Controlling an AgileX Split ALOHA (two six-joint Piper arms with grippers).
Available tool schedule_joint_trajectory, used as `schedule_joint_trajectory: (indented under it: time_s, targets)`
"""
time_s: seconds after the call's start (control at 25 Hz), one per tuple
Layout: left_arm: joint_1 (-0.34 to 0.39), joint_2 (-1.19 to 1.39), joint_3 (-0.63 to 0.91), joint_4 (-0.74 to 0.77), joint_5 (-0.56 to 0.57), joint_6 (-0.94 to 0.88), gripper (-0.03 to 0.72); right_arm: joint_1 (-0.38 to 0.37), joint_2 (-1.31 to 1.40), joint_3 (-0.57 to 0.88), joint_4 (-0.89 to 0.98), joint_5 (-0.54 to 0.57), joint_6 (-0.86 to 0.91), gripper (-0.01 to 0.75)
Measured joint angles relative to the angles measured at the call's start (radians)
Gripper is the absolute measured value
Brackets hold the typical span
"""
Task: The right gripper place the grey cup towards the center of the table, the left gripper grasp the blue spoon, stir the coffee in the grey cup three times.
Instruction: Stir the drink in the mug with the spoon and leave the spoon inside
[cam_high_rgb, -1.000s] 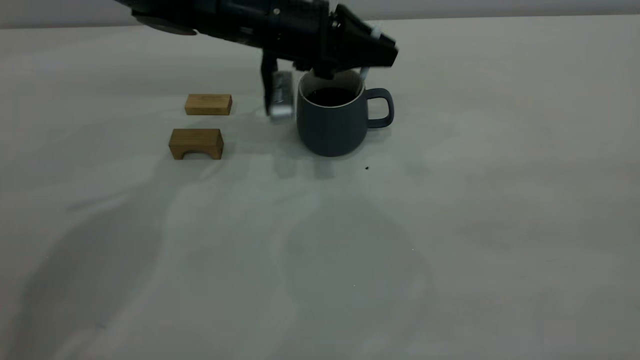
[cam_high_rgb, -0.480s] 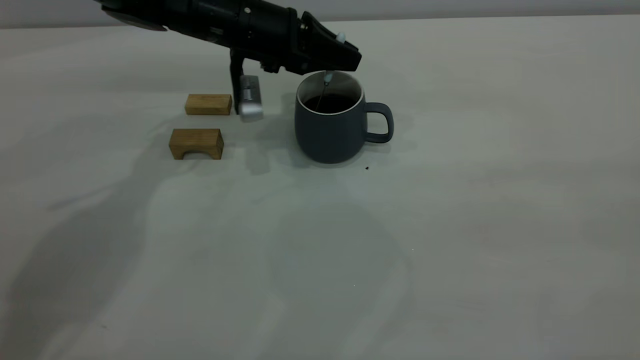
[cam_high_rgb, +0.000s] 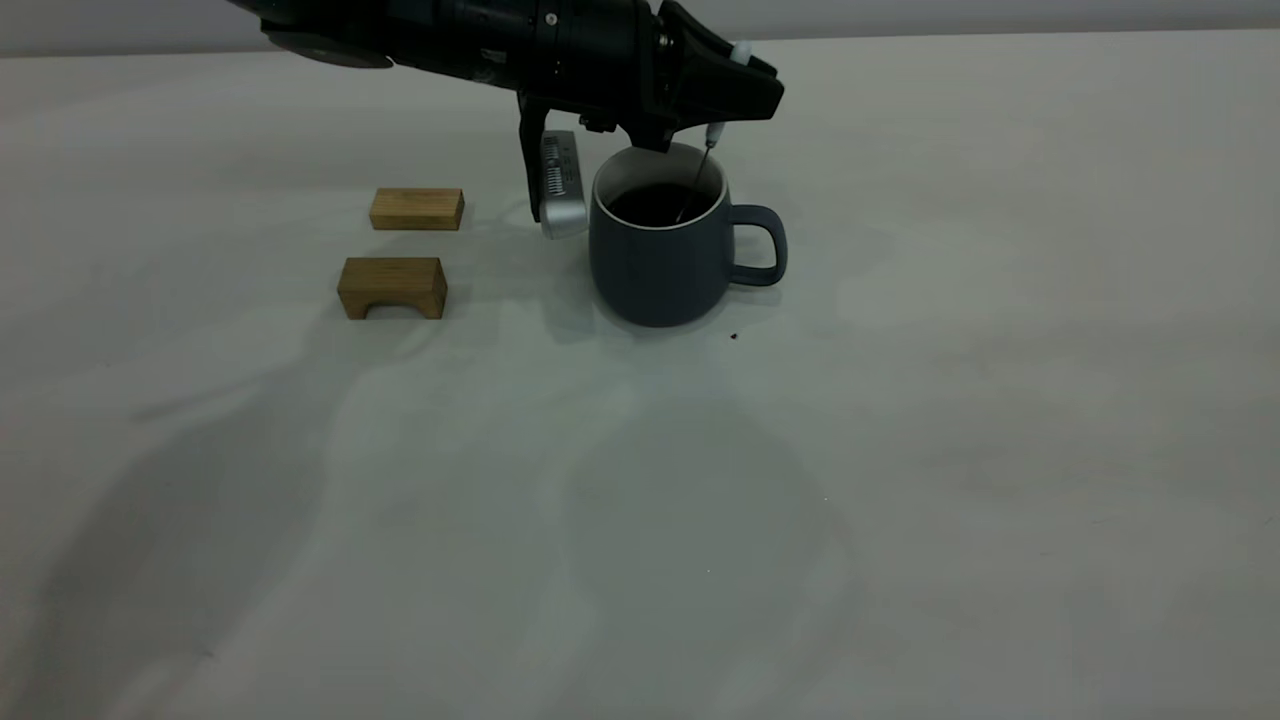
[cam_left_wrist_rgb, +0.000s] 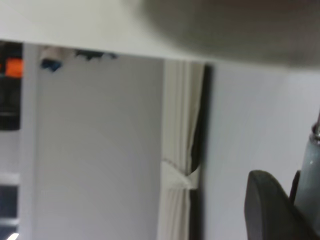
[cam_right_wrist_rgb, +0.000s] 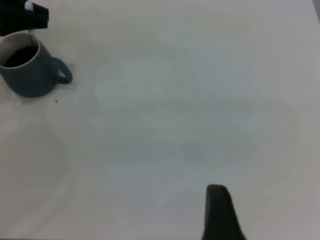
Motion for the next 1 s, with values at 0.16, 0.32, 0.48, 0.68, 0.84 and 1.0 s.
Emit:
schedule_joint_trajectory:
  time_s: [0.16,0.32,0.48,0.68,0.84,1.0]
  targets:
    - [0.016,0.0,0.0,0.08,0.086,-0.061,0.138,0.0,0.0,0.0,0.0,0.001,0.0,0.523]
    - [0.06,0.0,-0.001,0.174,0.119,-0.169,0.137,0.0,0.0,0.0,0.0,0.001,0.0,0.523]
    - [0.091,0.0,-0.002,0.182,0.091,-0.186,0.137,0.0,0.0,0.0,0.0,0.001,0.0,0.523]
    - [0.08,0.0,-0.002,0.118,0.002,-0.125,0.137,0.0,-0.001,0.0,0.0,0.001,0.0,0.523]
    - [0.048,0.0,-0.002,0.047,-0.04,-0.025,0.136,0.0,-0.001,0.0,0.0,0.001,0.0,0.523]
    - [0.028,0.0,-0.002,0.059,-0.029,0.023,0.136,0.0,-0.001,0.0,0.0,0.001,0.0,0.523]
